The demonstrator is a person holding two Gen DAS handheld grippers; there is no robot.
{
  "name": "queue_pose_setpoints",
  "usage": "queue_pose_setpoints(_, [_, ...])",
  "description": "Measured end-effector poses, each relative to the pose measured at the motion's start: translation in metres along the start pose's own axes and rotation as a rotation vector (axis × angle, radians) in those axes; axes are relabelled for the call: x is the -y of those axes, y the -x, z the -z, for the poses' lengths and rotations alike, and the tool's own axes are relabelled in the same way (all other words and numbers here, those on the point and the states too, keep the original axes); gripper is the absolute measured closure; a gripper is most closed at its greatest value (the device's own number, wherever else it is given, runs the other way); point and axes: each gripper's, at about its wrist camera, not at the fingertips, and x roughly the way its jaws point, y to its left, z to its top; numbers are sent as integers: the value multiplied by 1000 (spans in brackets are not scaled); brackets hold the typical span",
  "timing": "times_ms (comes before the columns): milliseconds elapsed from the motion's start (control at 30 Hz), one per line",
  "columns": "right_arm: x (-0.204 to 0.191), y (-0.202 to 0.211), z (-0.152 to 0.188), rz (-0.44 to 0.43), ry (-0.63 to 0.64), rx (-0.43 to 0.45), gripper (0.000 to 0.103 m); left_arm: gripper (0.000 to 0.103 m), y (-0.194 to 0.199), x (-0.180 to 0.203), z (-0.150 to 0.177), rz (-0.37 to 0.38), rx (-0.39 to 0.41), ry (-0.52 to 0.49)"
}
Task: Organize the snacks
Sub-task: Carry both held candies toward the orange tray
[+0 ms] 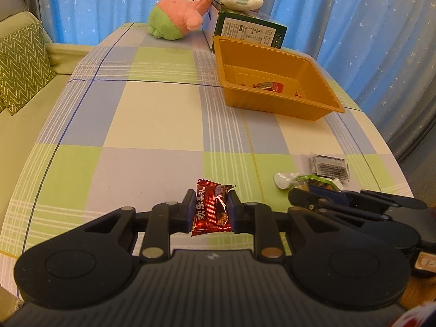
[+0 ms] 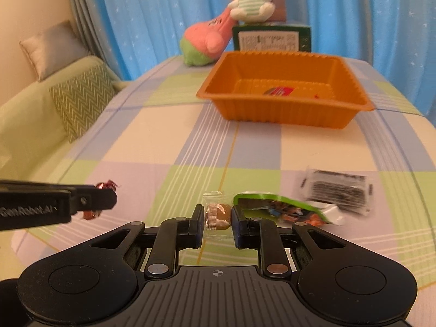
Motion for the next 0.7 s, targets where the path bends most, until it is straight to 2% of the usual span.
queue_pose_setpoints(367, [25,51,-2,26,-66,33,82,82,26,40,4,21,21,-23])
queue_pose_setpoints(700, [41,82,-1,43,-86,64,82,82,40,64,5,39,35,-47])
